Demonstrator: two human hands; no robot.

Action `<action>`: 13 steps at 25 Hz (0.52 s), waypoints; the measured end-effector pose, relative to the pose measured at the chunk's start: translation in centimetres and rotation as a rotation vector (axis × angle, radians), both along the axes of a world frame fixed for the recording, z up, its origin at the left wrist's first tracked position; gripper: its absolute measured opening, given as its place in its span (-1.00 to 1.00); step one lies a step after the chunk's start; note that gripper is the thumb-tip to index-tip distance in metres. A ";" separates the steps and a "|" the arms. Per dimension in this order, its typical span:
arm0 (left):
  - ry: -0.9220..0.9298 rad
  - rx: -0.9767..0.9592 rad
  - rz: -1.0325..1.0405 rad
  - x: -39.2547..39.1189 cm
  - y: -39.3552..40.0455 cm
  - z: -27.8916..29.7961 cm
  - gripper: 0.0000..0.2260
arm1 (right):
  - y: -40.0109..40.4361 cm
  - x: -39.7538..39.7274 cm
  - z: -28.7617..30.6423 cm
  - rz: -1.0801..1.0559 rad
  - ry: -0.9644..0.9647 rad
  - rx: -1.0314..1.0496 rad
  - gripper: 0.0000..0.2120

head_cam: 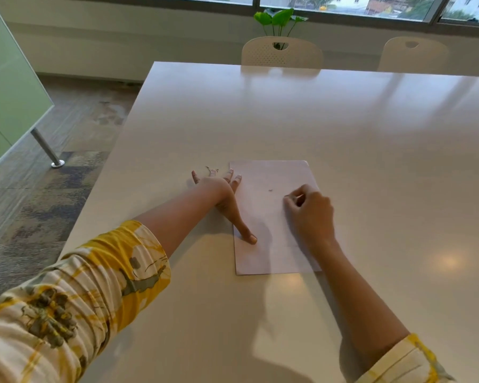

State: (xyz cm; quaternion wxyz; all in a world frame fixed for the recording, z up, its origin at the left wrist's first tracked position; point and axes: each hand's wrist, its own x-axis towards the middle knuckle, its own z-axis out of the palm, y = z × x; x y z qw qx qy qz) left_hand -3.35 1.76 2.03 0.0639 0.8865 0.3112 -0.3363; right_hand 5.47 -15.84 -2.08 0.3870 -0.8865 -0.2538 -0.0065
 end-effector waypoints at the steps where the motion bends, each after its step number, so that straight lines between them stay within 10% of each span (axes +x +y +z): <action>1: -0.002 -0.006 0.004 -0.1 0.0 0.1 0.55 | -0.6 1.1 0.4 -0.083 -0.033 -0.029 -0.88; 7: 0.029 0.031 -0.039 0.4 -0.1 0.0 0.43 | 3.7 -4.9 -1.5 0.325 0.036 0.050 -0.92; 13: 0.015 -0.011 0.003 0.2 0.1 0.1 0.55 | 2.3 2.0 0.1 -0.092 0.022 0.040 -0.89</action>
